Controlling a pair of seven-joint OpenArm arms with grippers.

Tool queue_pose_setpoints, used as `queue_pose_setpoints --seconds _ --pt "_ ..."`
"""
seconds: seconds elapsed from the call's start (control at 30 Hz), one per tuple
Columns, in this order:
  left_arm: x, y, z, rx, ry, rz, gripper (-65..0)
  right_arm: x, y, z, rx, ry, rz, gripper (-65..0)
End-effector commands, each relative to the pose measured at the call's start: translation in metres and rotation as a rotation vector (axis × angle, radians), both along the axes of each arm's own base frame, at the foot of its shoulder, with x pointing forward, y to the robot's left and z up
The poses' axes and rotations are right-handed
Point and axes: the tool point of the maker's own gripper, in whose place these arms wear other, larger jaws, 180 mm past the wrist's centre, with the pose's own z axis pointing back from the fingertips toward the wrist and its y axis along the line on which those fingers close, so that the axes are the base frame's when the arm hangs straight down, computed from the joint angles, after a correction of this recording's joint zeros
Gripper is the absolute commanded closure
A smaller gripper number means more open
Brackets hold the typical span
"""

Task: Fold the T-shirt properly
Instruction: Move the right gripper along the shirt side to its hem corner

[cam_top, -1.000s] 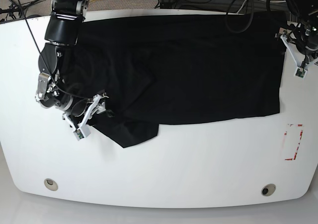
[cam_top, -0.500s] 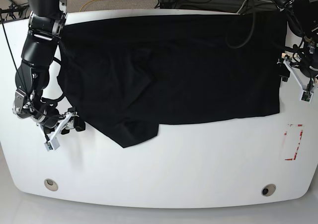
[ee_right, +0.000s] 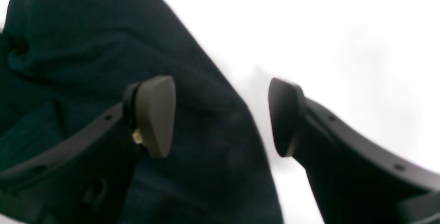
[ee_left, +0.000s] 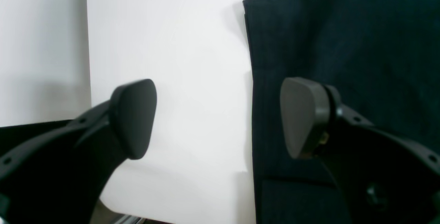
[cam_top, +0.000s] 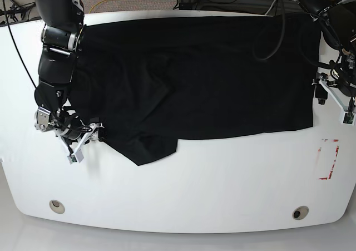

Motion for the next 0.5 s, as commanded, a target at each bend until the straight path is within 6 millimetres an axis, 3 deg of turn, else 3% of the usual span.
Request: queue_pose_setpoints --seconds 0.0,0.4,0.47 --pt "0.006 0.003 0.014 0.019 -0.045 -0.004 -52.5 0.014 0.000 0.014 0.018 -0.057 -0.008 -39.6" --pt "0.007 0.004 0.015 0.017 -0.051 0.000 -52.8 0.013 0.027 0.001 0.083 -0.049 0.001 -39.2" --pt "0.012 0.005 0.021 0.009 -0.075 0.019 -52.9 0.014 0.029 0.001 0.085 -0.049 0.003 -36.6"
